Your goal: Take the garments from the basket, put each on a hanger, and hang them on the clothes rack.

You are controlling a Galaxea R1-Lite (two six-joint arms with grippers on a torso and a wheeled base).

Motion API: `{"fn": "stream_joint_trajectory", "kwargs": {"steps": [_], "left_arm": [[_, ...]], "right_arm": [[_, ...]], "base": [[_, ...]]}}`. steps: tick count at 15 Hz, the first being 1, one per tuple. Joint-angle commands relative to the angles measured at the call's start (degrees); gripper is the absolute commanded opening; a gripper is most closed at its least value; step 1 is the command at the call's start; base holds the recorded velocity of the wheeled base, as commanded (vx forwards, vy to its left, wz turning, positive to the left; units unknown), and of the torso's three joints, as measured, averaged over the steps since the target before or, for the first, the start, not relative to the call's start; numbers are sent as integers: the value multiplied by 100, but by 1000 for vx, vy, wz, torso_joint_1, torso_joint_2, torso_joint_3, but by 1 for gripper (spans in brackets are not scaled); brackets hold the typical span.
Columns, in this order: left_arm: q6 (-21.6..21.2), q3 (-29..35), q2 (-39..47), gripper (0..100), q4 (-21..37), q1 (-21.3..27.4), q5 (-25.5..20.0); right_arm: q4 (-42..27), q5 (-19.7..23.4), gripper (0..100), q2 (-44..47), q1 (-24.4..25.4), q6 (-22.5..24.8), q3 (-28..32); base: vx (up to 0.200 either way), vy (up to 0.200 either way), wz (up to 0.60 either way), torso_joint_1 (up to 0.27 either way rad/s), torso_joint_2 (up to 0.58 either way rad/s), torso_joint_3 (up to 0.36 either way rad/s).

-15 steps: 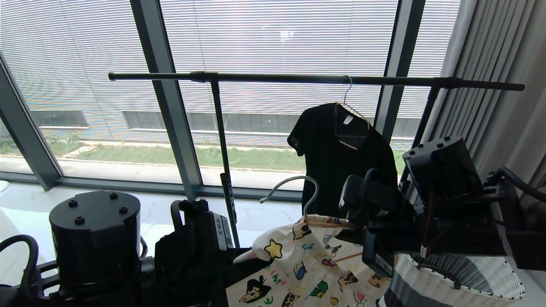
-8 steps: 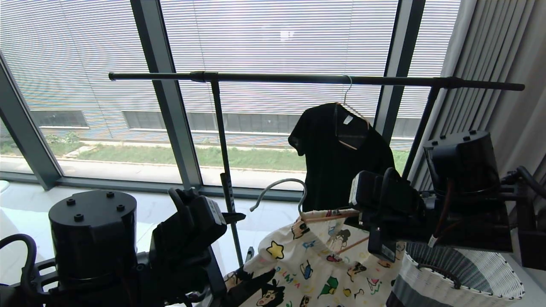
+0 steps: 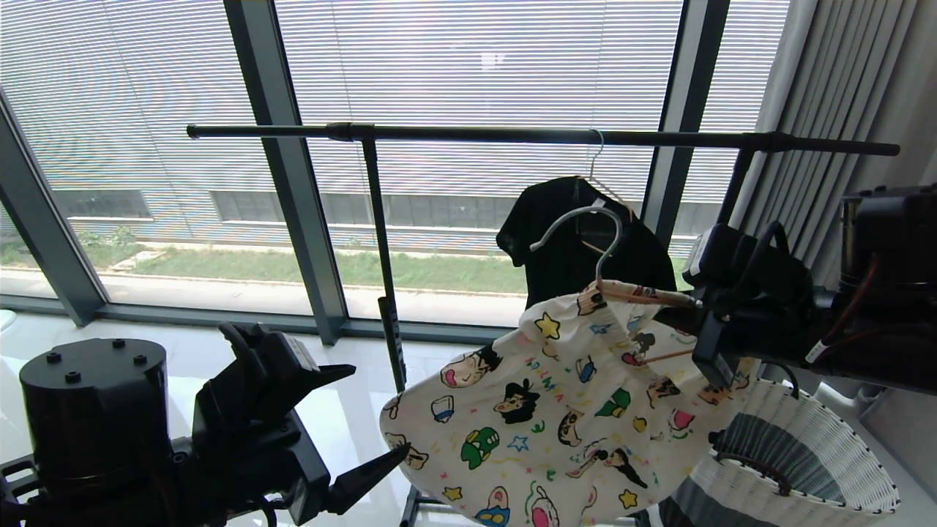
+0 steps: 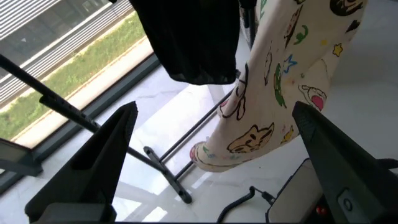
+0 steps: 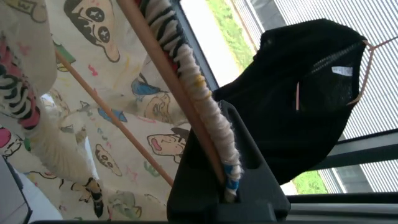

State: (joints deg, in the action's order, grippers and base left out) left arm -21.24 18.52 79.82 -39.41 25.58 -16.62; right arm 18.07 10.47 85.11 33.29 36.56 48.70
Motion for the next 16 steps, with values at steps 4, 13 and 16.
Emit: {"fn": "stream_joint_trajectory", "kwargs": {"steps": [4, 13, 16], "left_arm": [[366, -15, 244, 100, -14, -281, -8], [629, 20, 367, 0, -348, -149, -70], [594, 20, 438, 0, -348, -132, -96]], "right_arm": [[4, -1, 0, -285, -33, -114, 17], [4, -10, 0, -434, 116, -123, 17], [4, -10, 0, -461, 116, -123, 25]], "base": [[0, 0, 0, 0, 0, 0], [0, 0, 0, 0, 0, 0], [0, 0, 0, 0, 0, 0]]}}
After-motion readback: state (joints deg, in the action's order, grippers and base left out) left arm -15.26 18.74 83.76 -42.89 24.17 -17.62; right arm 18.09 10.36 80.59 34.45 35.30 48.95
